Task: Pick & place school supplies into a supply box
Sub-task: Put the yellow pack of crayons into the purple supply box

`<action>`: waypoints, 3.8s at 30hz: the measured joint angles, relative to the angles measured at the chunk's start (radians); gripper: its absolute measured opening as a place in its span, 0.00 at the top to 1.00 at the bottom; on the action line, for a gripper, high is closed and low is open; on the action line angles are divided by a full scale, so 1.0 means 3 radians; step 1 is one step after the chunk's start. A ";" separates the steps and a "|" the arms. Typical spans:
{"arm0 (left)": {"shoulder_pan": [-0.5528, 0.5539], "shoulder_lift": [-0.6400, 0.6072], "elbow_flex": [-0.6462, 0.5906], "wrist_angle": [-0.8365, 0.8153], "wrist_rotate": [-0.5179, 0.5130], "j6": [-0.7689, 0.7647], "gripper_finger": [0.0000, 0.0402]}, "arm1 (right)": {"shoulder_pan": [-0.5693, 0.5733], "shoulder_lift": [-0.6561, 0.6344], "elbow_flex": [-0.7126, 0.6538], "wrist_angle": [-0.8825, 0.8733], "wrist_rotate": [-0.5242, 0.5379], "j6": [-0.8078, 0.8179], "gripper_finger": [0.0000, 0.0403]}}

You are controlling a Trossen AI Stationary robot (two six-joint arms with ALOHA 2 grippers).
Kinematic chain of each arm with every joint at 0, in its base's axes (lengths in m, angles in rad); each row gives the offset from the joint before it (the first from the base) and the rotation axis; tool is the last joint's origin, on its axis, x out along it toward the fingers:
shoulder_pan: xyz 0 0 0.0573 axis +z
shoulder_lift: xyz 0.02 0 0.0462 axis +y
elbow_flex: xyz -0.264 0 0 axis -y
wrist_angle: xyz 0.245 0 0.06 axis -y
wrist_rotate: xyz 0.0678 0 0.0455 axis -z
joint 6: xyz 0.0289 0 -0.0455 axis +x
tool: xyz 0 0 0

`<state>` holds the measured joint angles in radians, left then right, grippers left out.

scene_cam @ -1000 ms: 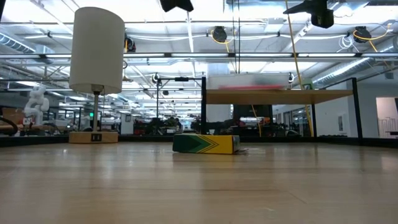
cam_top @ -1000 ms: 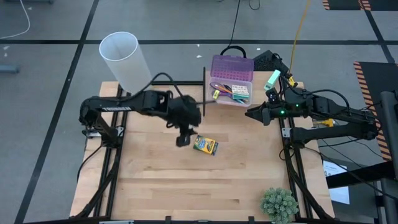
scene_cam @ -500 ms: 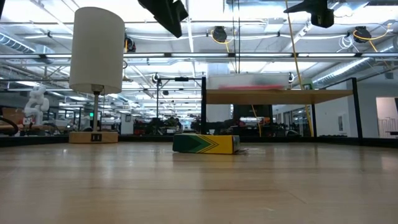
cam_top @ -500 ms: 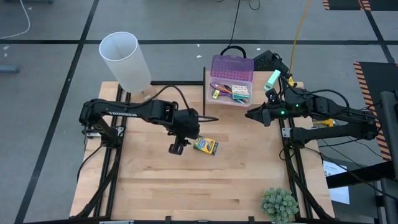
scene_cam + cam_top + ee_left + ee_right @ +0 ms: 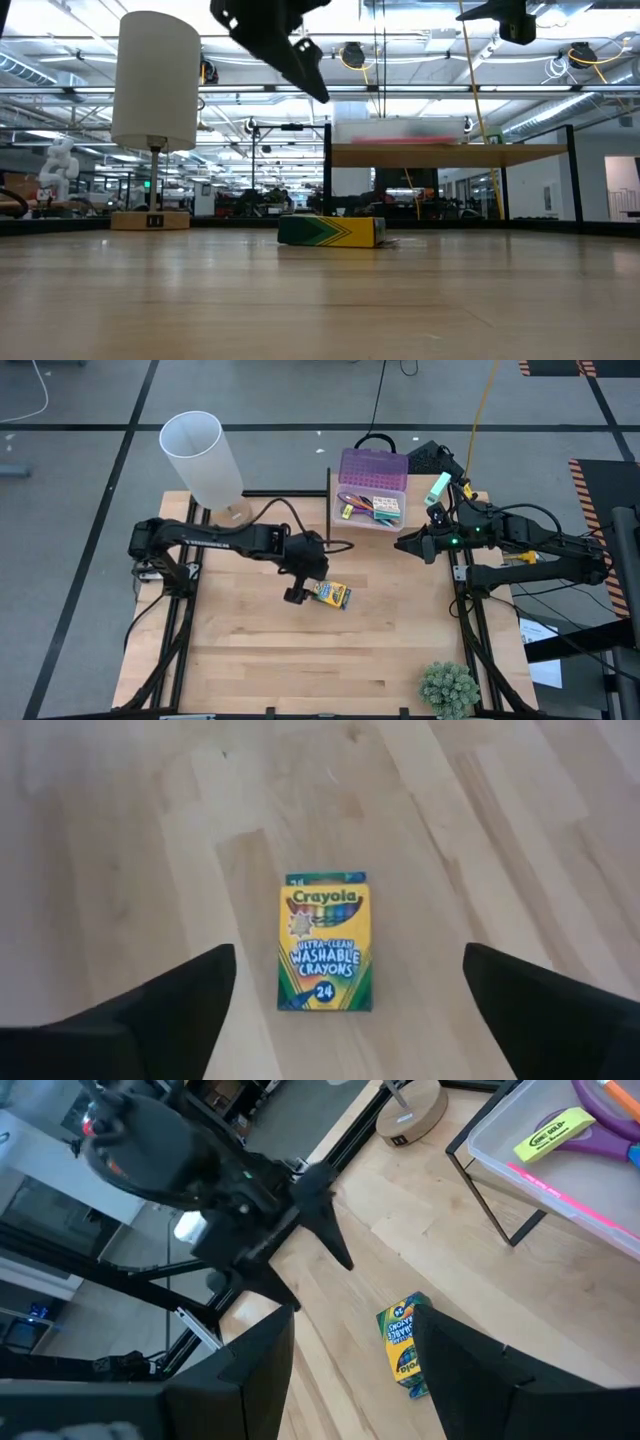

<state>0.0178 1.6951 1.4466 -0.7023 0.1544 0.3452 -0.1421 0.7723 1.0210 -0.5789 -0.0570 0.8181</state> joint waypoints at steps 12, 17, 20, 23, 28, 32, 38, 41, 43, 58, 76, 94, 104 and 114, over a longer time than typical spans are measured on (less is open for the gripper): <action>0.0013 0.0000 -0.0711 0.0764 0.0010 0.0133 0.00 | 0.0001 0.0000 0.0000 0.0006 -0.0089 0.0016 0.51; 0.0076 0.0000 -0.0960 0.0989 0.0018 0.0065 0.00 | 0.0001 0.0000 0.0000 0.0008 -0.0089 0.0023 0.51; 0.0124 0.0000 -0.1047 0.1094 0.0018 0.0064 0.00 | 0.0001 0.0000 0.0000 0.0008 -0.0089 0.0037 0.51; 0.0173 0.0000 -0.1151 0.1283 0.0020 0.0044 0.00 | 0.0001 0.0000 0.0000 0.0011 -0.0089 0.0037 0.51; 0.0251 0.0047 -0.1219 0.1413 0.0095 0.0060 0.00 | 0.0001 0.0000 0.0000 0.0011 -0.0088 0.0089 0.51; 0.0248 0.0198 -0.1225 0.1512 0.0157 0.0146 0.00 | 0.0001 0.0000 0.0000 0.0022 -0.0088 0.0089 0.51; 0.0236 0.0368 -0.1225 0.1655 0.0180 0.0140 0.00 | 0.0001 0.0000 0.0000 0.0032 -0.0088 0.0132 0.51; 0.0223 0.0374 -0.1224 0.1637 0.0080 0.0137 0.00 | 0.0001 0.0000 0.0000 0.0042 -0.0088 0.0148 0.51; 0.0217 0.0374 -0.1224 0.1637 -0.0064 0.0096 0.00 | 0.0000 0.0000 0.0000 0.0047 -0.0085 0.0136 0.51; 0.0101 0.0374 -0.1223 0.1638 0.0095 -0.0095 0.00 | 0.0000 0.0000 0.0000 0.0046 -0.0076 0.0113 0.51; 0.0202 0.0464 -0.1225 0.1630 0.0104 -0.0039 0.00 | 0.0000 0.0001 0.0000 0.0109 -0.0075 0.0109 0.51; 0.0185 0.0595 -0.1218 0.1658 0.0192 -0.0049 0.00 | 0.0000 0.0001 0.0000 0.0101 -0.0076 0.0112 0.51; 0.0179 0.0696 -0.1219 0.1647 0.0185 -0.0069 0.00 | 0.0000 0.0001 0.0000 0.0098 -0.0076 0.0102 0.51; 0.0179 0.0749 -0.1223 0.1767 0.0157 -0.0172 0.01 | 0.0000 0.0001 0.0000 0.0098 -0.0076 0.0079 0.51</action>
<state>0.0715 1.9198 1.0798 -0.1721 0.2016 0.2936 -0.1421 0.7725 1.0210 -0.5495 -0.0799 0.8419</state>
